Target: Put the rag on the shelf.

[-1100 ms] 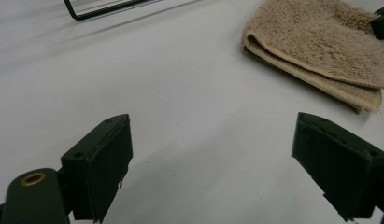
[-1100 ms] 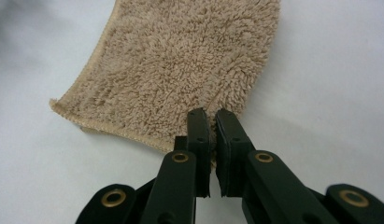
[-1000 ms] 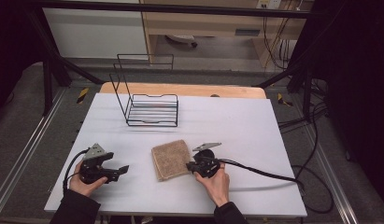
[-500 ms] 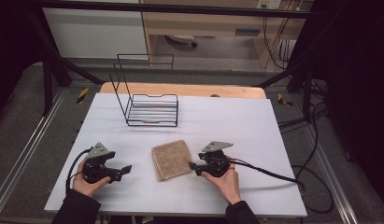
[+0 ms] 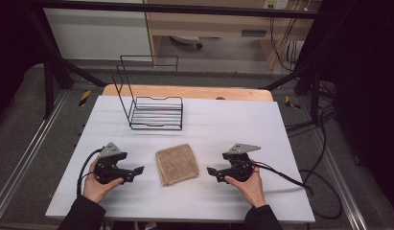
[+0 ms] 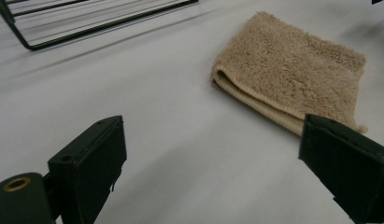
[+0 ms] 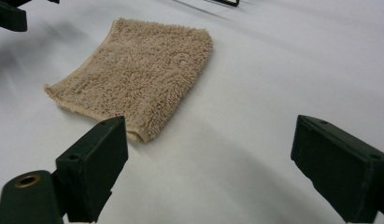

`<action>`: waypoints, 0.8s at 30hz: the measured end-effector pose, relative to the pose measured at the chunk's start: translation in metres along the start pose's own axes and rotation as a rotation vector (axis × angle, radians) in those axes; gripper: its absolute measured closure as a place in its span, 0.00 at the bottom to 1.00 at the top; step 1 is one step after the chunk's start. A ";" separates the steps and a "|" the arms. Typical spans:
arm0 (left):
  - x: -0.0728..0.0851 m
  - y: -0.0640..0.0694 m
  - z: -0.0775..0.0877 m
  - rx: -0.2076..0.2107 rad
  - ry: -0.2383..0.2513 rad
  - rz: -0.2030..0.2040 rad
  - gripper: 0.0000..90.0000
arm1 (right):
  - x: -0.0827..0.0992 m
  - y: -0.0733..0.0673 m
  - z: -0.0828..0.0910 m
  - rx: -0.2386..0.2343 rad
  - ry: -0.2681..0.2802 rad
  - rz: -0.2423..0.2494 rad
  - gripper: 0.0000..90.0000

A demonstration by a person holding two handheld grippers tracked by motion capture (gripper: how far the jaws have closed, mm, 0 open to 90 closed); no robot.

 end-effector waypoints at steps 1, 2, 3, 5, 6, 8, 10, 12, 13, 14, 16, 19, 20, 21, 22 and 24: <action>-0.001 0.002 -0.002 0.001 -0.004 -0.006 0.09 | 0.002 0.002 0.002 0.003 0.001 -0.005 0.10; -0.003 0.004 -0.005 0.001 -0.007 -0.007 0.09 | 0.003 0.004 0.004 0.003 0.002 -0.010 0.09; -0.004 0.006 -0.008 0.002 -0.012 -0.013 0.09 | 0.005 0.005 0.005 0.005 0.002 -0.015 0.08; -0.007 0.010 -0.013 0.001 -0.021 -0.024 0.09 | 0.008 0.008 0.009 0.015 0.002 -0.018 0.07; -0.009 0.011 -0.016 0.000 -0.021 -0.026 0.10 | 0.009 0.010 0.010 0.018 0.005 -0.017 0.06; -0.013 0.013 -0.021 -0.003 -0.022 -0.030 0.11 | 0.011 0.012 0.014 0.021 0.007 -0.031 0.05; -0.016 0.014 -0.026 -0.007 -0.028 -0.033 0.12 | 0.013 0.016 0.018 0.026 0.009 -0.027 0.04; -0.020 0.014 -0.033 -0.009 -0.031 -0.025 0.14 | 0.014 0.018 0.021 0.026 0.012 -0.037 0.04; -0.022 0.014 -0.036 -0.011 -0.033 -0.024 0.14 | 0.015 0.020 0.022 0.030 0.016 -0.039 0.04; -0.023 0.014 -0.039 -0.017 -0.035 -0.018 0.16 | 0.015 0.021 0.024 0.033 0.017 -0.041 0.04; -0.025 0.014 -0.046 -0.026 -0.045 -0.005 0.18 | 0.016 0.023 0.025 0.038 0.015 -0.047 0.04; -0.027 0.013 -0.056 -0.042 -0.059 -0.001 0.21 | 0.016 0.023 0.026 0.041 0.013 -0.047 0.03; -0.028 0.012 -0.059 -0.051 -0.064 0.000 0.23 | 0.016 0.023 0.026 0.039 0.012 -0.048 0.03; -0.028 0.011 -0.061 -0.057 -0.067 0.002 0.24 | 0.016 0.022 0.026 0.038 0.011 -0.050 0.03; -0.029 0.010 -0.063 -0.062 -0.069 0.003 0.26 | 0.016 0.023 0.026 0.040 0.012 -0.045 0.03; -0.028 0.007 -0.067 -0.071 -0.069 0.010 0.29 | 0.016 0.023 0.026 0.041 0.010 -0.048 0.03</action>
Point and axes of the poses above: each handheld gripper's, and its own axes: z roughly backward along the jaws, x roughly out of its underside, y roughly to its right, the point moved 9 cm from there along -z, roughly forward along the jaws, and after that the axes turned 5 degrees about y, right-handed, at the moved point
